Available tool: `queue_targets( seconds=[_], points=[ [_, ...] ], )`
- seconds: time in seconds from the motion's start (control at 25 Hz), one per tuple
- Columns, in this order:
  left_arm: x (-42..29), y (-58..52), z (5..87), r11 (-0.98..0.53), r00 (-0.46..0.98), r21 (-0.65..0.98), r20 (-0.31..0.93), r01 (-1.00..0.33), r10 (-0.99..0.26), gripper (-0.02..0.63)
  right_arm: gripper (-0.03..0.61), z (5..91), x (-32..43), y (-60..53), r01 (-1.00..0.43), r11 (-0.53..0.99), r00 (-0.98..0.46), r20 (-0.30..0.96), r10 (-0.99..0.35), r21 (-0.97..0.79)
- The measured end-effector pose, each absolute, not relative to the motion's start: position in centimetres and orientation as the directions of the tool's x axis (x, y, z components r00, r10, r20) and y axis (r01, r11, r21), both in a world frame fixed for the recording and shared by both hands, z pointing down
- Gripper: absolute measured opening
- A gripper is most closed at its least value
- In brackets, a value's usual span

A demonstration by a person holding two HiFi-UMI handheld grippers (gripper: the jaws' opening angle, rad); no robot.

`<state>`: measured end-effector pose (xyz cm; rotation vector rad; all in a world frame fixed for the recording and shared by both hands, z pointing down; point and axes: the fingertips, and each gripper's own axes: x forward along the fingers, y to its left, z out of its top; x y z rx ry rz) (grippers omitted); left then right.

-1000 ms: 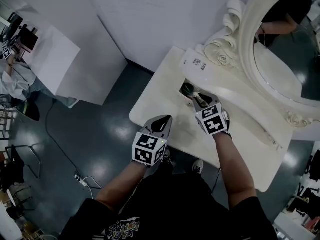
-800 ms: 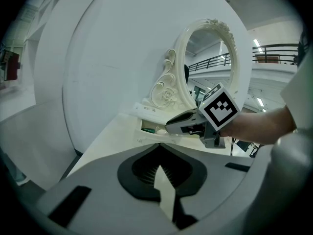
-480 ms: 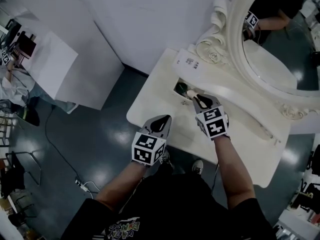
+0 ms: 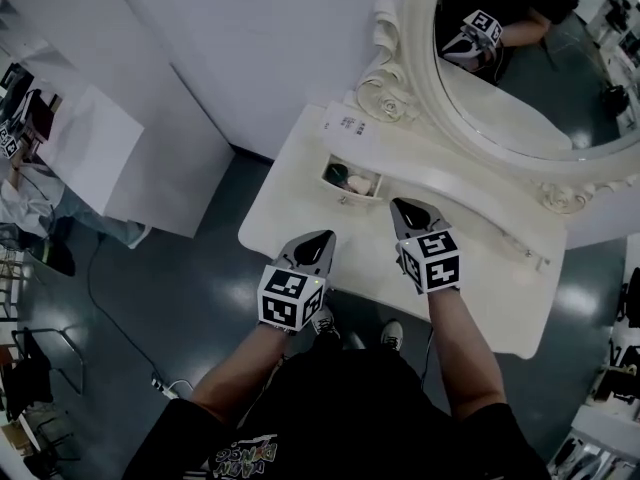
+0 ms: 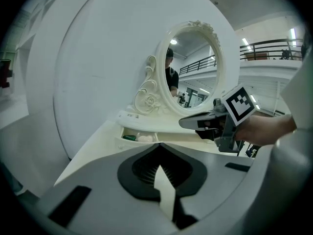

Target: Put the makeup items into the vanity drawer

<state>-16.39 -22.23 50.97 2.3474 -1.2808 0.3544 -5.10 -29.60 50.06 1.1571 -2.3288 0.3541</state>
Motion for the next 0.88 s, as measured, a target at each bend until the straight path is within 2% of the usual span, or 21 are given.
queue_targets(
  seconds=[0.52,0.88],
  points=[
    [-9.5,-18.4,47.8,-0.569,0.62,0.25,0.374,-0.783,-0.689,0.008,0.028,44.4,3.9,-22.0,-0.883,0.468,-0.428,0.452,-0.783,-0.025],
    [-3.4,-16.4,46.5,-0.637,0.683,0.254,0.355,-0.728,-0.638,0.008,0.028,43.4,10.5,-17.4,-0.927,0.37,-0.357,0.428,-0.83,-0.057]
  ],
)
